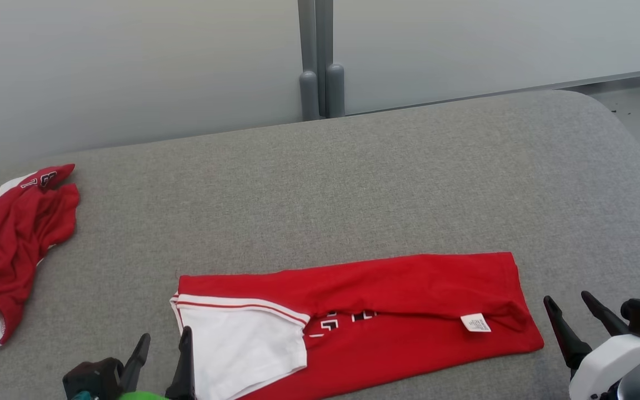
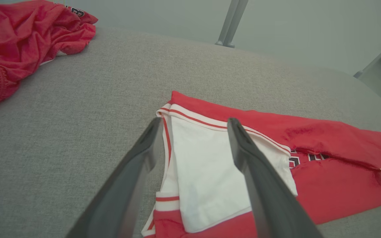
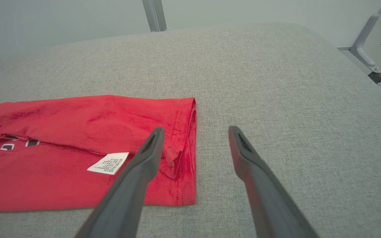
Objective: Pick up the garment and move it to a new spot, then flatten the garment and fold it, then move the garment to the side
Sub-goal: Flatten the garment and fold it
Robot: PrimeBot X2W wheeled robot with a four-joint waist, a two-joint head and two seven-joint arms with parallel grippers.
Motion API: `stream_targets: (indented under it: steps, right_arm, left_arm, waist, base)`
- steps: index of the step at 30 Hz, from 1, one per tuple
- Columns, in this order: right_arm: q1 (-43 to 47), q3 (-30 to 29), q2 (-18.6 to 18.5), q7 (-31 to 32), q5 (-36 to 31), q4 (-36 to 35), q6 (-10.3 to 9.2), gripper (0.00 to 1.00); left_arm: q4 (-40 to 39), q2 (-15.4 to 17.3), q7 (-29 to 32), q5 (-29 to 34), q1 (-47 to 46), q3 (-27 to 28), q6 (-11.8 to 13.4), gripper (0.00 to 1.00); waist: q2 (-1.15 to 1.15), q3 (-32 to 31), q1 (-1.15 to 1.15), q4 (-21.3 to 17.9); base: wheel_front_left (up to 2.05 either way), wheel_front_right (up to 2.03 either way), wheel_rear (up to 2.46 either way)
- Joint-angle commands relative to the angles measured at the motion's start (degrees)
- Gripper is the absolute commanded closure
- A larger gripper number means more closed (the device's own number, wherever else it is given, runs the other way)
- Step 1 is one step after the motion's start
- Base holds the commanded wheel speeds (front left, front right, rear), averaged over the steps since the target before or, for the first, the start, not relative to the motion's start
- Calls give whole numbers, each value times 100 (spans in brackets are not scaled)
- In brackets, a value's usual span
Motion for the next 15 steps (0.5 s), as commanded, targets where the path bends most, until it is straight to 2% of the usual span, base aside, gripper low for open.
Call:
stream_targets:
  steps: [1, 7, 15]
  right_arm:
    - [-69, -31, -23, 40, -38, -39, 0, 0]
    - [-275, -97, 22, 235, -130, 18, -1, 0]
    - [-595, -135, 190, 536, -58, 710, -1, 0]
  left_arm:
    - [22, -19, -45, 35, -130, 1, 11, 0]
    - [189, -173, -182, 71, -392, -11, -3, 0]
    - [348, -272, -254, 70, -534, -50, -50, 0]
  waist:
    - [27, -22, 0, 33]
    - [27, -74, 0, 147]
    - [27, -49, 0, 397]
  base:
    - [0, 0, 0]
    - [0, 0, 0]
    - [0, 0, 0]
